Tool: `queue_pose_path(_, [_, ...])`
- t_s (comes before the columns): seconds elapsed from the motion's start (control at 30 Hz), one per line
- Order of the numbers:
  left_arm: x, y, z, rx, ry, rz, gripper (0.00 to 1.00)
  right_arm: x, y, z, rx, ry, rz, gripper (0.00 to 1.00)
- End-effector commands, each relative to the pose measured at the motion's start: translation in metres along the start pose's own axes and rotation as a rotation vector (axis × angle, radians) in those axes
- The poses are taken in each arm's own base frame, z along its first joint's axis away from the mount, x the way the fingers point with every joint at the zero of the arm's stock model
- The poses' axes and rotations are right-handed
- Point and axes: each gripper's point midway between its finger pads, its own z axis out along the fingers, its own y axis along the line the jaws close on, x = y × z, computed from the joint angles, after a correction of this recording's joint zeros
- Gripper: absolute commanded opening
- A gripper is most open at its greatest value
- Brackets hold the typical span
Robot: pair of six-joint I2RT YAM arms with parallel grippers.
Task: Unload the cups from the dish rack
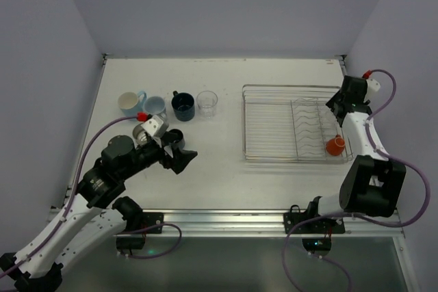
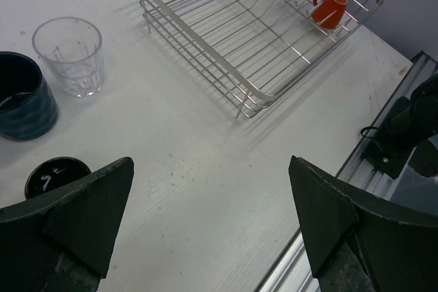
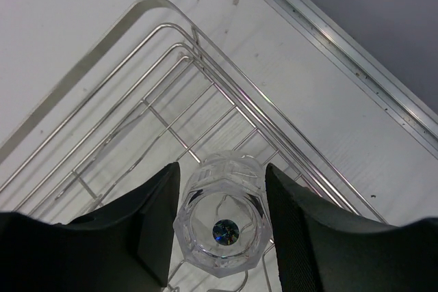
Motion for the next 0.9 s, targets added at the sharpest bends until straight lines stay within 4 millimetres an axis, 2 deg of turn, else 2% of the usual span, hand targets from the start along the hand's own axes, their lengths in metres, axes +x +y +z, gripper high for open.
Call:
queue_pose_path(0.0, [-0.013,-0.005,0.003,0.018,-0.027,0.003,1.00,-0.022,0.007,-0.017,-0.059,-0.078,0.047,0.04])
queue_pose_path(0.2, [-0.014,-0.020,0.015,0.103,-0.009,-0.072,1.00,-0.026,0.021,-0.047,-0.188,-0.095,0.111,0.07])
queue_pose_path(0.27, [-0.022,-0.029,0.019,0.143,-0.029,-0.126,1.00,-0.029,0.033,-0.063,-0.281,-0.101,0.127,0.08])
queue_pose_path(0.3, [-0.019,-0.031,0.025,0.161,-0.022,-0.151,1.00,-0.027,0.037,-0.068,-0.313,-0.094,0.142,0.08])
queue_pose_path(0.33, [-0.020,-0.042,0.027,0.216,-0.017,-0.202,1.00,-0.020,0.044,-0.073,-0.368,-0.067,0.143,0.08])
queue_pose_path(0.37, [-0.031,-0.048,0.030,0.255,-0.058,-0.214,0.99,-0.021,0.048,-0.082,-0.409,-0.073,0.153,0.08])
queue_pose_path(0.4, [-0.028,-0.051,0.039,0.276,-0.043,-0.244,0.99,-0.014,0.049,-0.084,-0.426,-0.056,0.172,0.08])
queue_pose_path(0.43, [-0.034,-0.055,0.043,0.308,-0.062,-0.259,0.99,-0.009,0.053,-0.090,-0.468,-0.043,0.179,0.08])
queue_pose_path(0.47, [-0.046,-0.064,0.046,0.361,-0.098,-0.286,0.99,-0.007,0.065,-0.100,-0.553,-0.028,0.182,0.08])
queue_pose_path(0.53, [-0.047,-0.066,0.062,0.382,-0.085,-0.350,0.98,-0.002,0.074,-0.116,-0.650,-0.017,0.215,0.08])
queue_pose_path(0.57, [-0.058,-0.070,0.066,0.413,-0.128,-0.348,0.98,0.005,0.083,-0.128,-0.731,0.019,0.214,0.08])
queue_pose_path(0.6, [-0.055,-0.069,0.080,0.417,-0.110,-0.372,0.98,0.005,0.087,-0.141,-0.780,0.027,0.240,0.08])
queue_pose_path(0.63, [-0.057,-0.075,0.085,0.442,-0.107,-0.399,0.98,0.009,0.092,-0.148,-0.837,0.030,0.244,0.08])
queue_pose_path(0.67, [-0.065,-0.079,0.091,0.468,-0.138,-0.396,0.97,0.014,0.096,-0.156,-0.880,0.048,0.249,0.08])
queue_pose_path(0.7, [-0.061,-0.080,0.107,0.469,-0.115,-0.414,0.97,0.023,0.100,-0.170,-0.940,0.088,0.249,0.08])
queue_pose_path(0.77, [-0.063,-0.084,0.122,0.488,-0.118,-0.424,0.97,0.025,0.106,-0.185,-1.018,0.086,0.244,0.08])
queue_pose_path(0.8, [-0.059,-0.085,0.138,0.489,-0.094,-0.437,0.97,0.032,0.108,-0.193,-1.060,0.123,0.244,0.08])
queue_pose_path(0.83, [-0.059,-0.087,0.145,0.495,-0.083,-0.453,0.96,0.031,0.110,-0.203,-1.099,0.112,0.243,0.08])
queue_pose_path(0.87, [-0.050,-0.085,0.160,0.497,-0.063,-0.466,0.96,0.032,0.111,-0.209,-1.126,0.116,0.243,0.08])
